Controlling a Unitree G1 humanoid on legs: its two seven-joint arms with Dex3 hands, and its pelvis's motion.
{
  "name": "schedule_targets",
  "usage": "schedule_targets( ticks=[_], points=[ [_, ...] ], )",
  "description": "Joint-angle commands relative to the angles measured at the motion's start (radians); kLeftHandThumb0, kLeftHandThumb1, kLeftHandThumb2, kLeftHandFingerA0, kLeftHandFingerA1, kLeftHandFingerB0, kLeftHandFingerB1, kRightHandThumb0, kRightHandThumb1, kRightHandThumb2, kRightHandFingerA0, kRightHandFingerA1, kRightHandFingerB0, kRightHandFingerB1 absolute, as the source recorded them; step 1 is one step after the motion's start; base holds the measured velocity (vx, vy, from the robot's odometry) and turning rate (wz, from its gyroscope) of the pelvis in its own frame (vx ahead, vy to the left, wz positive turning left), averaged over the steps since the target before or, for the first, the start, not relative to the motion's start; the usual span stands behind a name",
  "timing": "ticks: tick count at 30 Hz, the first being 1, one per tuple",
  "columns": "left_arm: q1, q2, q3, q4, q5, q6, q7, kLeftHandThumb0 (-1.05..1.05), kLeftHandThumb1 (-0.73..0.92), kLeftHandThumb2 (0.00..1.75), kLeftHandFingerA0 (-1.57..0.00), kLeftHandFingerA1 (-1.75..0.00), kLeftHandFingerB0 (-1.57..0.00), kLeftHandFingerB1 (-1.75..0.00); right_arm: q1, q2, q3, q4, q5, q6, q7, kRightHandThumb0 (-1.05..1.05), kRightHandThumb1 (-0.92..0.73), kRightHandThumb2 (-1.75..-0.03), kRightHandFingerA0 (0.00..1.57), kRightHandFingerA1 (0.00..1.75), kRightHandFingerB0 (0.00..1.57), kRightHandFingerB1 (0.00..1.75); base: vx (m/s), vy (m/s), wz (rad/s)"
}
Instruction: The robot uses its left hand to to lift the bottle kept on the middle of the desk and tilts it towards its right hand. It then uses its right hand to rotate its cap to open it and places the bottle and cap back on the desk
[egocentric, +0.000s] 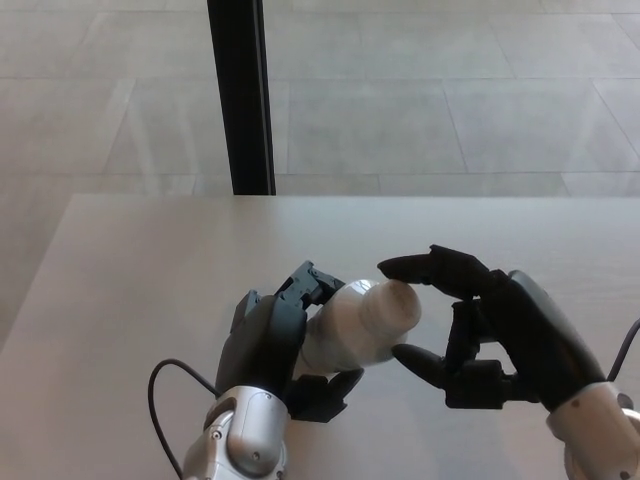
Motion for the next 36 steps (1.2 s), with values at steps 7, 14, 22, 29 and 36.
schedule_targets(
  ticks=[7,14,22,29,36],
  points=[
    [-0.024,-0.036,0.003,0.012,0.036,0.031,0.013,0.19,0.8,0.89,-0.96,-1.55,-0.73,-1.05,0.022,0.021,0.012,0.031,-0.037,-0.033,-0.038,-0.41,-0.62,-0.62,1.05,1.49,0.61,0.55,0.0,0.0,0.0],
    [-0.04,-0.065,0.008,0.01,0.05,0.074,0.017,0.21,0.8,0.88,-0.94,-1.54,-0.77,-1.15,0.027,0.028,0.017,0.04,-0.049,-0.035,-0.054,-0.4,-0.66,-0.6,1.06,1.54,0.64,0.61,0.0,0.0,0.0],
    [-0.036,-0.069,0.006,0.019,0.071,0.076,0.026,0.23,0.8,0.87,-0.94,-1.48,-0.72,-0.9,0.026,0.035,0.019,0.062,-0.073,-0.067,-0.092,-0.34,-0.58,-0.73,1.01,1.67,0.86,0.8,0.0,0.0,0.0],
    [-0.026,-0.065,0.016,0.024,0.068,0.05,0.024,0.26,0.75,0.98,-0.73,-1.72,-0.74,-1.43,0.023,0.017,0.019,0.052,-0.081,-0.05,-0.066,-0.32,-0.55,-0.77,1.01,1.69,0.91,0.79,0.0,0.0,0.0],
    [-0.003,-0.063,0.037,0.03,0.042,-0.005,0.025,0.27,0.72,1.13,-1.02,-1.73,-0.85,-1.47,0.047,0.043,-0.036,0.095,0.02,-0.164,-0.086,-0.22,-0.55,-0.78,0.95,1.75,0.93,0.8,0.0,0.0,0.0]
  ],
)
